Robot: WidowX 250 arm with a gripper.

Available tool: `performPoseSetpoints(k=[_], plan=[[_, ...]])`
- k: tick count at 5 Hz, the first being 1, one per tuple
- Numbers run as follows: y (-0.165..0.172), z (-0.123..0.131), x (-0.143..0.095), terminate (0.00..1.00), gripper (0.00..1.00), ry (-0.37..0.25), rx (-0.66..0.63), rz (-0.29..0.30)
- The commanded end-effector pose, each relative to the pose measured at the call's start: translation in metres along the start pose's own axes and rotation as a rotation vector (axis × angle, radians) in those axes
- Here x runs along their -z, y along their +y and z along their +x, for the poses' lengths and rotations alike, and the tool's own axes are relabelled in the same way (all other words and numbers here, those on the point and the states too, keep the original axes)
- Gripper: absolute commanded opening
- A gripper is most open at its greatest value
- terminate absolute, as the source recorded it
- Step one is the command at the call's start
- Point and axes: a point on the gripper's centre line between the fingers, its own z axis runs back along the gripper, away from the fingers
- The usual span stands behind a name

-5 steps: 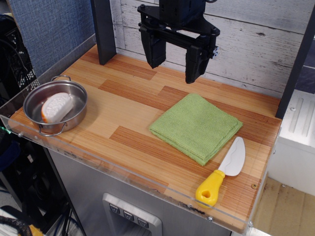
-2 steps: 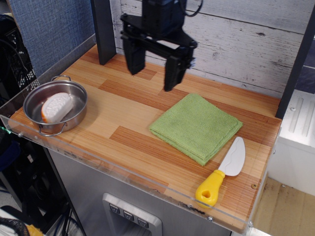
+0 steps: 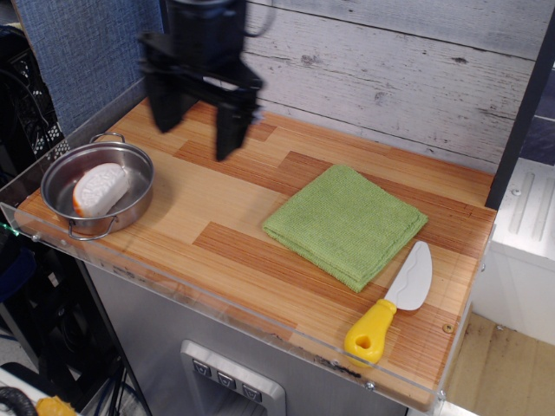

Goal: Place the sushi on top of the green towel

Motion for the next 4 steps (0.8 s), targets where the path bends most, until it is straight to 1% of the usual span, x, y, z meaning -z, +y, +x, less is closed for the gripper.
performPoseSetpoints(k=[1, 2, 3, 4], plan=[[0.061, -0.022, 0.033, 0.00, 1.00, 0.086, -0.096, 0.055], [0.076, -0.025, 0.048, 0.00, 1.00, 0.085, -0.110, 0.032], [0.086, -0.022, 0.060, 0.00, 1.00, 0.122, -0.116, 0.032], [0.097, -0.022, 0.074, 0.00, 1.00, 0.160, -0.131, 0.005]])
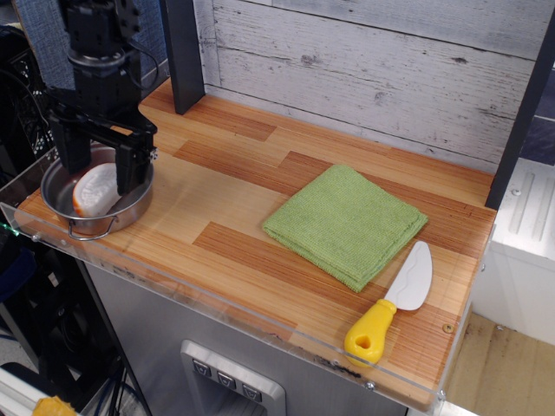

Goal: Place the sushi on top of the green towel

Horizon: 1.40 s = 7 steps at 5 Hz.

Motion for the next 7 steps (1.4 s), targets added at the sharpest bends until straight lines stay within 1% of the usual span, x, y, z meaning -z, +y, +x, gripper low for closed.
performPoseSetpoints(k=[1, 2, 3, 4, 6, 7], plan=[[0.023, 0.004, 0.010, 0.00, 1.00, 0.013, -0.049, -0.017], [0.022, 0.007, 0.018, 0.00, 1.00, 0.037, -0.043, -0.024], [0.016, 0.010, 0.021, 0.00, 1.00, 0.042, -0.031, -0.019], [0.009, 0.014, 0.022, 0.00, 0.00, 0.037, -0.012, -0.007], [-0.002, 0.014, 0.009, 0.00, 0.00, -0.006, 0.008, 0.015], [-0.006, 0.003, -0.019, 0.00, 0.00, -0.022, -0.047, 0.057]])
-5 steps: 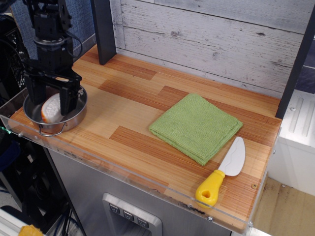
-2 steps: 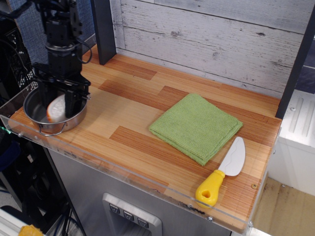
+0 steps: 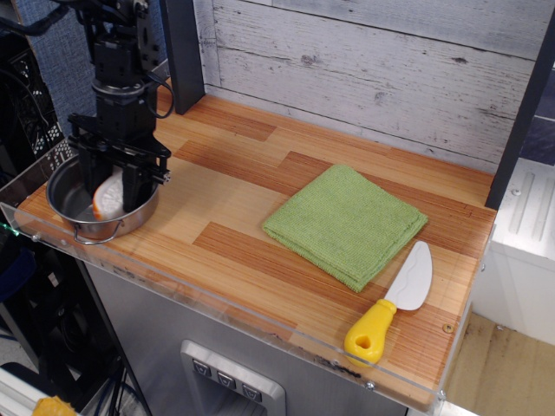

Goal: Place the sushi on top of the green towel

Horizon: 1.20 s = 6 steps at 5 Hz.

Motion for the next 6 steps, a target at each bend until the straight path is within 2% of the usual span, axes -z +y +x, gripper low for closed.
performPoseSetpoints(k=[1, 2, 3, 4, 5, 6], plan=[[-0.016, -0.033, -0.095, 0.00, 0.00, -0.121, -0.139, 0.154], [-0.055, -0.038, -0.132, 0.00, 0.00, -0.224, -0.086, 0.134], [-0.101, -0.021, -0.136, 0.00, 0.00, -0.294, 0.137, 0.049], [-0.154, 0.000, -0.131, 0.00, 0.00, -0.316, 0.231, -0.004], [-0.201, 0.018, -0.123, 0.00, 0.00, -0.277, 0.279, -0.053], [-0.211, 0.030, -0.110, 0.00, 0.00, -0.236, 0.272, -0.078]])
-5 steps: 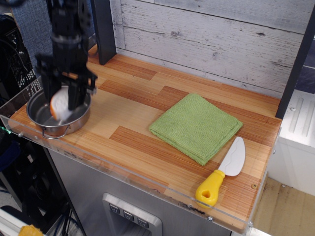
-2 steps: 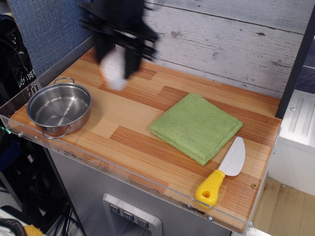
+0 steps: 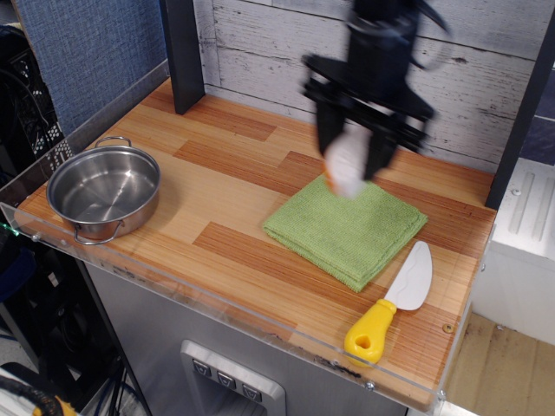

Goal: Place the sushi on top of the green towel

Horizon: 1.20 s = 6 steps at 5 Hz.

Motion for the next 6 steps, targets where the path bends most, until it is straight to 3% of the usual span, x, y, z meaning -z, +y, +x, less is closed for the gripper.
performPoseSetpoints(k=[1, 2, 3, 5, 6], plan=[[0.000, -0.003, 0.000, 0.00, 0.00, 0.004, -0.026, 0.030], [0.016, -0.011, 0.000, 0.00, 0.00, 0.025, -0.049, 0.092], [0.030, -0.017, 0.005, 0.00, 0.00, 0.040, -0.078, 0.116], [0.030, -0.026, 0.032, 0.00, 0.00, 0.117, -0.067, 0.105], [0.028, -0.027, 0.033, 0.00, 1.00, 0.122, -0.052, 0.051]])
